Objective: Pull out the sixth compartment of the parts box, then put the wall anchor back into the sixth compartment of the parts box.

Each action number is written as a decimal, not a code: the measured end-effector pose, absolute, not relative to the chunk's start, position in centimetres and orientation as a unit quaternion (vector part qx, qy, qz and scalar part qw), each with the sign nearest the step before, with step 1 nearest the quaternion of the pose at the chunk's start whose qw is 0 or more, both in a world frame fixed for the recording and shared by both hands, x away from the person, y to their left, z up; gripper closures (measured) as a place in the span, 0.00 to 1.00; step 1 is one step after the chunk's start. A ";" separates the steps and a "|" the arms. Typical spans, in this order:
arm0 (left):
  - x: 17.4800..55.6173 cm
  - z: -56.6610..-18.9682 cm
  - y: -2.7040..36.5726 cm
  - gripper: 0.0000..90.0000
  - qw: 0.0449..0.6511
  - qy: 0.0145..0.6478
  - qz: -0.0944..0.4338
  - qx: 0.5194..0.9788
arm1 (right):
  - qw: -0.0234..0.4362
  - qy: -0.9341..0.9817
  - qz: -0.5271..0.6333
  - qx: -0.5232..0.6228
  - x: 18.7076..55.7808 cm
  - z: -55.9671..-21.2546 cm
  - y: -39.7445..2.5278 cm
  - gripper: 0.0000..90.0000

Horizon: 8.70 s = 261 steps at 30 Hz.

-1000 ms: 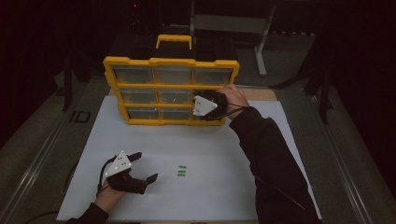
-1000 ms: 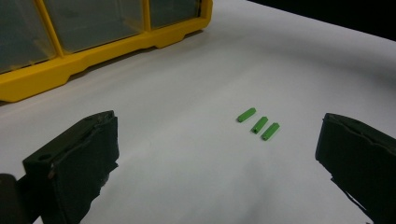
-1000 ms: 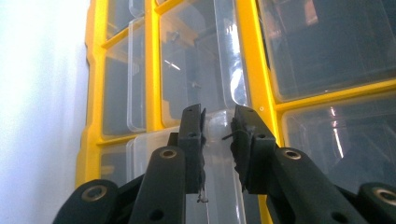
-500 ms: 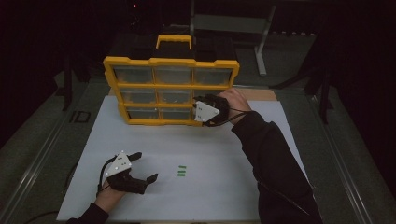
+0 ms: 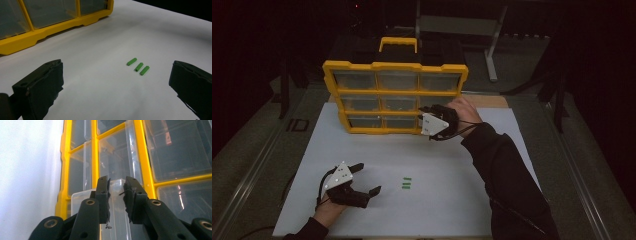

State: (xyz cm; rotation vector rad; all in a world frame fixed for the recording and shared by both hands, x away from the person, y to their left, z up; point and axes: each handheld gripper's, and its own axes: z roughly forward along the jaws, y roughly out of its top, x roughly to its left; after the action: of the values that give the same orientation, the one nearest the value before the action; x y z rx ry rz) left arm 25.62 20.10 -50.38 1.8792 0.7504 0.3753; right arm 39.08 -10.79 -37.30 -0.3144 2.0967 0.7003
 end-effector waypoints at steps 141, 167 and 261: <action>25.4 -49.7 19.6 0.00 0.538 0.289 0.137 0.780 | 0.236 0.801 0.495 0.239 27.6 -46.8 -24.2 0.15; 28.4 -43.2 18.8 0.03 0.593 0.202 0.104 0.772 | 0.235 0.790 0.513 0.242 27.2 -46.3 -25.0 0.15; 35.6 -52.0 10.3 0.93 0.374 0.096 -0.016 0.922 | 0.220 0.792 0.518 0.235 27.3 -46.6 -24.9 0.16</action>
State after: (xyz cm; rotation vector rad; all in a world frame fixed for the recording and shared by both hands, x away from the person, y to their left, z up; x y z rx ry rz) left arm 35.58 10.30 -52.03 2.3625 0.2468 -0.0410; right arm 27.34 -24.86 -46.65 0.6505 2.1923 1.4334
